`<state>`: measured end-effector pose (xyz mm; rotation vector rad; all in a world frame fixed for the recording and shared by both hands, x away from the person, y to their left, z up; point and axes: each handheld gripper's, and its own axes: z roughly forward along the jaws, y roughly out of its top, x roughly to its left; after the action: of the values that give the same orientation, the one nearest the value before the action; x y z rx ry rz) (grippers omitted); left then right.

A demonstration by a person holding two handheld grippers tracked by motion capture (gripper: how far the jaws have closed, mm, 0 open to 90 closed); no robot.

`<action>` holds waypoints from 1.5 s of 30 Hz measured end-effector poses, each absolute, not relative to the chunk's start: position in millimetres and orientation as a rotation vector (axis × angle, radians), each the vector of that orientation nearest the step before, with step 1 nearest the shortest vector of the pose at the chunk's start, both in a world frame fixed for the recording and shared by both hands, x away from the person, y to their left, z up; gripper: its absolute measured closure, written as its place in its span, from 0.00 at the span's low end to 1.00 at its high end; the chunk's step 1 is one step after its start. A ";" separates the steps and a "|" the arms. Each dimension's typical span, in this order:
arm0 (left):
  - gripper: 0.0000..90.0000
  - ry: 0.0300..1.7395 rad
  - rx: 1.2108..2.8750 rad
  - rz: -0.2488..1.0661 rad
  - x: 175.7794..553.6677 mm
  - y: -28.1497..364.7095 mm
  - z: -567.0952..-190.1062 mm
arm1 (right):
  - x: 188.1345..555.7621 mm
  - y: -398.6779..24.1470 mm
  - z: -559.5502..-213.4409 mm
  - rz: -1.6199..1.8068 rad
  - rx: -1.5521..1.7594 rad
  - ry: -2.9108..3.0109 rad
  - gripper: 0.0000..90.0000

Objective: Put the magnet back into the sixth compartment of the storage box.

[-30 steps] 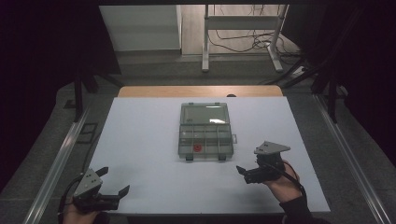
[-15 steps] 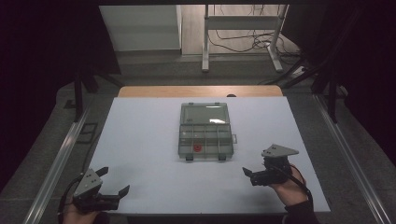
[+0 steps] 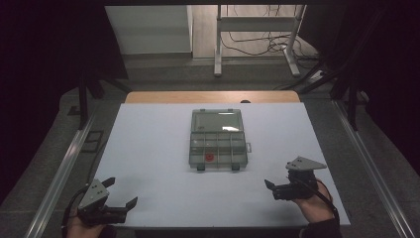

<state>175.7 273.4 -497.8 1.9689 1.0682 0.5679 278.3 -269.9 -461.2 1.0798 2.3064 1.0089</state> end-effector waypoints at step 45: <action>0.02 1.062 1.969 0.565 175.4 273.0 -498.0 | 247.4 -322.7 -481.3 0.856 1.222 2.180 0.00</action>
<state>175.4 273.0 -498.0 1.9694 1.0625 0.5655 247.4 -322.7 -481.3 1.2221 2.1796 0.8559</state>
